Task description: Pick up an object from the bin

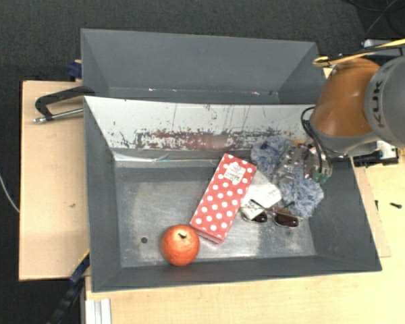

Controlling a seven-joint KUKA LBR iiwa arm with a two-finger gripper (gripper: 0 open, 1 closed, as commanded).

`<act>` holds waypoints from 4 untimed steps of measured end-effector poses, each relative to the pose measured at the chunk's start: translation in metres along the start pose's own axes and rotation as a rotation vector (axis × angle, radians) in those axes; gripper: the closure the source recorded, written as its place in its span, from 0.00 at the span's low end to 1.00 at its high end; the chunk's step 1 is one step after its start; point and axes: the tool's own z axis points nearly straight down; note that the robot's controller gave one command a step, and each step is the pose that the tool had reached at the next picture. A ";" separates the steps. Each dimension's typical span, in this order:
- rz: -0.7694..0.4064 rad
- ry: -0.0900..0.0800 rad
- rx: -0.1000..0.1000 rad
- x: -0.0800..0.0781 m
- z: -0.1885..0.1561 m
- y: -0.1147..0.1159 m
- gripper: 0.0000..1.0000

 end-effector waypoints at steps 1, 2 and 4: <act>-0.001 0.002 0.000 0.000 -0.002 0.000 1.00; -0.001 0.005 0.002 0.001 -0.009 0.001 1.00; -0.001 0.004 0.003 0.001 -0.033 0.001 1.00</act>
Offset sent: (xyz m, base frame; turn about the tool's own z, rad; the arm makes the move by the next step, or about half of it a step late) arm -0.0001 0.0001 0.0285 0.0000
